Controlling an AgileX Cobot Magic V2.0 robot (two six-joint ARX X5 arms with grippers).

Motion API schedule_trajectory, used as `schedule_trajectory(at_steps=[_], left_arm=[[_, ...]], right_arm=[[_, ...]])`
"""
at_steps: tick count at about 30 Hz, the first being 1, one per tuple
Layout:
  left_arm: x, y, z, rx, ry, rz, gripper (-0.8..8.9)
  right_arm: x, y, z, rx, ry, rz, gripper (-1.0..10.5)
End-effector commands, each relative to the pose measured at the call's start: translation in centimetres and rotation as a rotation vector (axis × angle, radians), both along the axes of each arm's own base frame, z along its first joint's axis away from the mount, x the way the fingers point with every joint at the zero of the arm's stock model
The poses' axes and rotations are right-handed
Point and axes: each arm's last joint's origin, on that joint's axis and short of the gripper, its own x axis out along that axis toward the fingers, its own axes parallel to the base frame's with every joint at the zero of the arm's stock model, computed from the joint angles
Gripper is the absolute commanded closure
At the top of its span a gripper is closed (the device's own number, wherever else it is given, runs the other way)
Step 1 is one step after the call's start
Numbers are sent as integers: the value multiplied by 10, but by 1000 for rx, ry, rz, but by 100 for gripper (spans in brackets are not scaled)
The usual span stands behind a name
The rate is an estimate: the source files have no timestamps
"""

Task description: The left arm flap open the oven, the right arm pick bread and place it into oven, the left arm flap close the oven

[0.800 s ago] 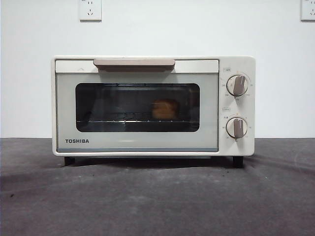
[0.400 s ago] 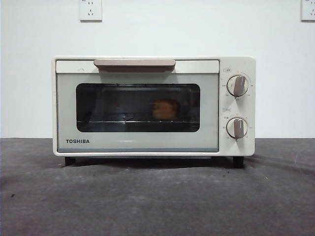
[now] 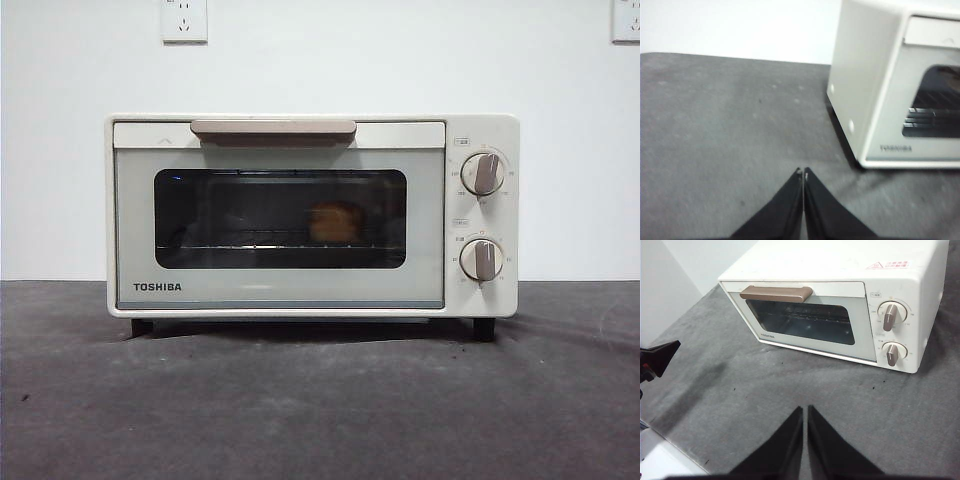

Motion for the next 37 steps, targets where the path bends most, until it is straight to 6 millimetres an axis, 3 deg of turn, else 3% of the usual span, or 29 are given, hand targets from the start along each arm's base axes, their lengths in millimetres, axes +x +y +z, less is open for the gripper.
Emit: schedule_trajectory(at_steps=[1,32,37], left_arm=[[1,2,-5,-3,-2,23,804],[1,4,-5,32,-4,44,804],[1,4,-5,32,-4,44,804]], right_arm=[[-1,0,6,10,-22,13,935],[-1,0,5,8,-21,10,935],[7,-4,-6,-45,-33,-121,935]])
